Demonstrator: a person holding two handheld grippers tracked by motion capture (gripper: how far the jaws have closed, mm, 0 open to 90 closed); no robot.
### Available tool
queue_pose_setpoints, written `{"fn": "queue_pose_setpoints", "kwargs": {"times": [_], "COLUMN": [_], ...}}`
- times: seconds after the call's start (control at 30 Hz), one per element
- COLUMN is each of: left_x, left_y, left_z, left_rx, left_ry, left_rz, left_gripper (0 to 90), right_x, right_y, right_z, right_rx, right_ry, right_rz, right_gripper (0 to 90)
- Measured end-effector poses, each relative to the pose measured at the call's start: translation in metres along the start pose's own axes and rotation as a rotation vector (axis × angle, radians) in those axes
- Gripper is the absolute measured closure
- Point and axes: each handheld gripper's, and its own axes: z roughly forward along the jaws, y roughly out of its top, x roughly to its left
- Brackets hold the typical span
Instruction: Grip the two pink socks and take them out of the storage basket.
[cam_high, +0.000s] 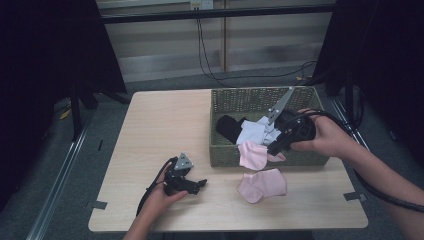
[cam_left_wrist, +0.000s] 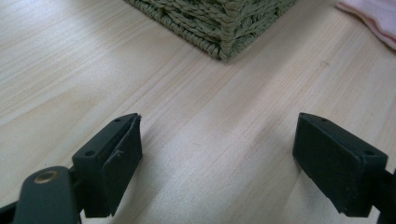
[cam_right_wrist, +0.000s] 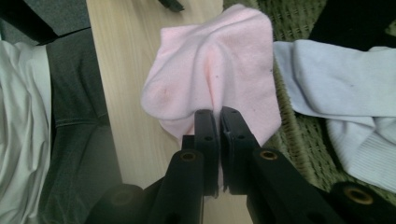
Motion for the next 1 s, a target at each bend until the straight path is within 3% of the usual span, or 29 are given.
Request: {"fn": "queue_pose_setpoints", "kwargs": {"times": [0.07, 0.3, 0.5, 1.0], "left_x": [0.001, 0.001, 0.001, 0.001], "left_y": [0.000, 0.000, 0.000, 0.000], "left_z": [0.000, -0.001, -0.001, -0.001], "left_rx": [0.006, 0.010, 0.010, 0.010], "left_ry": [-0.001, 0.001, 0.001, 0.001], "left_rz": [0.008, 0.015, 0.015, 0.015], "left_gripper": [15.3, 15.3, 15.3, 15.3], "right_x": [0.001, 0.006, 0.005, 0.001], "right_y": [0.000, -0.004, -0.009, -0.028], "right_z": [0.004, 0.019, 0.025, 0.030], "right_rx": [-0.003, -0.021, -0.020, -0.020], "right_ry": [0.014, 0.037, 0.031, 0.014], "right_rz": [-0.009, -0.013, 0.000, 0.028], "right_gripper": [85.3, 64.7, 57.0, 48.6]}}
